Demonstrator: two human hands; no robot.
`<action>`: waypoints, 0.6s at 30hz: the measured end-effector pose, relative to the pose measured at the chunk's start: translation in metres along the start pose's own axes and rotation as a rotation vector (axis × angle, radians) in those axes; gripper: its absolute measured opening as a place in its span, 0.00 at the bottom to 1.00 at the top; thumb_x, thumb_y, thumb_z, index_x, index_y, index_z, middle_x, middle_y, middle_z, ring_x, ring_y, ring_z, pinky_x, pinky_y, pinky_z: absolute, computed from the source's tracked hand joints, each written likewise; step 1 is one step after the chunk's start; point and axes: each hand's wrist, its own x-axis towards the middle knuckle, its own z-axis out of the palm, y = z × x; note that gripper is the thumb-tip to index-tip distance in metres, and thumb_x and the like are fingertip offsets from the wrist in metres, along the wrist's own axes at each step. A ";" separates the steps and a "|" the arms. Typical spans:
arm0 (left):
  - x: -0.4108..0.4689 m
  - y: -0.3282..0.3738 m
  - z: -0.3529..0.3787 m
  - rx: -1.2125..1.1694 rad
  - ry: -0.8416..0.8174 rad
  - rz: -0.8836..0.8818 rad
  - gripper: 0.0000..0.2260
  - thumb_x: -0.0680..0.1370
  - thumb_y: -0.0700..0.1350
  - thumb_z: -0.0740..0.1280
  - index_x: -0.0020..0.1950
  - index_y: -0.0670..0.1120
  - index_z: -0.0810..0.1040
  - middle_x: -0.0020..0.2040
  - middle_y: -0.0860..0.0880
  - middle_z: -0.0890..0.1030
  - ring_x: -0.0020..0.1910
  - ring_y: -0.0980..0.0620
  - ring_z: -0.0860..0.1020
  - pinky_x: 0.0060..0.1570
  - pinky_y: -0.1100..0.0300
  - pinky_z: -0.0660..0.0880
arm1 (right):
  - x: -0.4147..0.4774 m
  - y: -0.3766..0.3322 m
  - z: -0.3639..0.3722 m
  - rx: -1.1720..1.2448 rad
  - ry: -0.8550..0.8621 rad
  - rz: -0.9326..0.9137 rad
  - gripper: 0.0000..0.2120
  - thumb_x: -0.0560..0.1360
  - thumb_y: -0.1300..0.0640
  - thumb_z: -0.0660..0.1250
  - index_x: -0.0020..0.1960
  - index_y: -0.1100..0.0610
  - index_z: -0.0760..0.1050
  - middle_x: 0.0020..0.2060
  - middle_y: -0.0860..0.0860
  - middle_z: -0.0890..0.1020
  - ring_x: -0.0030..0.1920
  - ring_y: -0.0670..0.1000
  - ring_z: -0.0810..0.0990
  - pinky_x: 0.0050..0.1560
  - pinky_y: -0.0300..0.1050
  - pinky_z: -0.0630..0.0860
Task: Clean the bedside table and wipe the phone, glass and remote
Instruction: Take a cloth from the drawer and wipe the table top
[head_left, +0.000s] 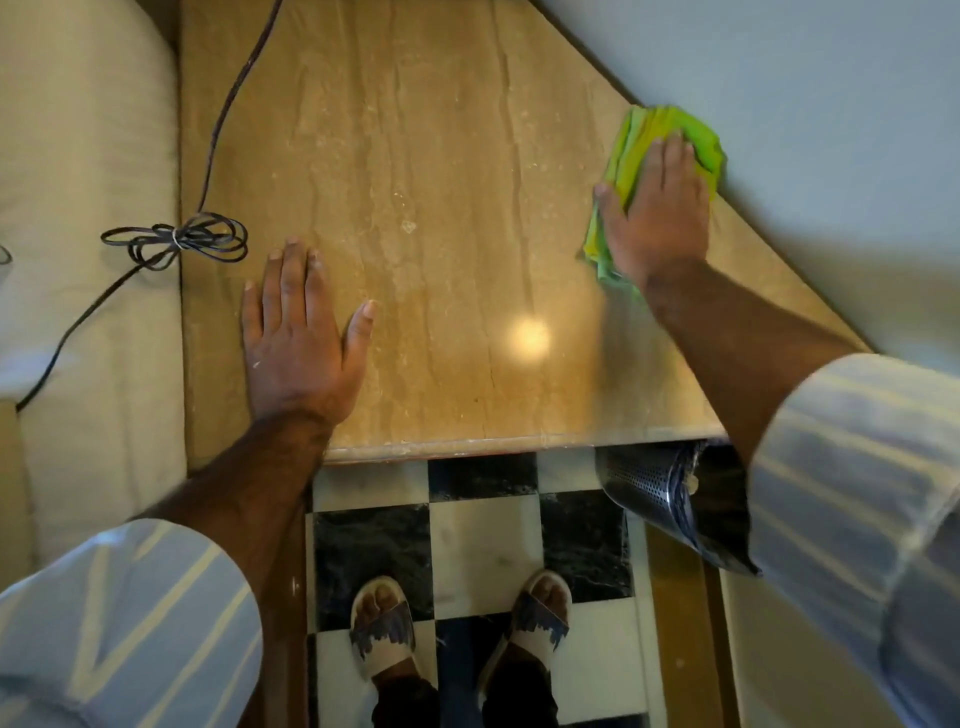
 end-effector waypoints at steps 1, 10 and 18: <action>0.000 -0.001 0.000 -0.003 0.004 0.002 0.34 0.86 0.63 0.47 0.83 0.40 0.57 0.85 0.41 0.56 0.85 0.42 0.54 0.83 0.42 0.49 | -0.003 -0.007 0.001 0.004 -0.007 -0.001 0.38 0.87 0.39 0.52 0.86 0.63 0.49 0.87 0.60 0.50 0.87 0.58 0.48 0.85 0.56 0.47; 0.000 0.000 -0.002 -0.006 0.001 -0.005 0.34 0.85 0.62 0.47 0.83 0.40 0.57 0.85 0.41 0.57 0.85 0.42 0.54 0.83 0.42 0.50 | -0.170 0.016 0.041 -0.021 -0.019 -0.136 0.36 0.87 0.39 0.48 0.87 0.60 0.47 0.87 0.57 0.48 0.87 0.56 0.45 0.86 0.59 0.48; 0.000 -0.001 0.002 -0.006 0.019 0.004 0.33 0.86 0.62 0.48 0.83 0.40 0.58 0.85 0.41 0.57 0.85 0.42 0.55 0.83 0.42 0.50 | -0.007 -0.017 0.009 0.052 0.047 -0.019 0.36 0.87 0.40 0.51 0.87 0.61 0.50 0.87 0.57 0.50 0.87 0.57 0.47 0.85 0.58 0.45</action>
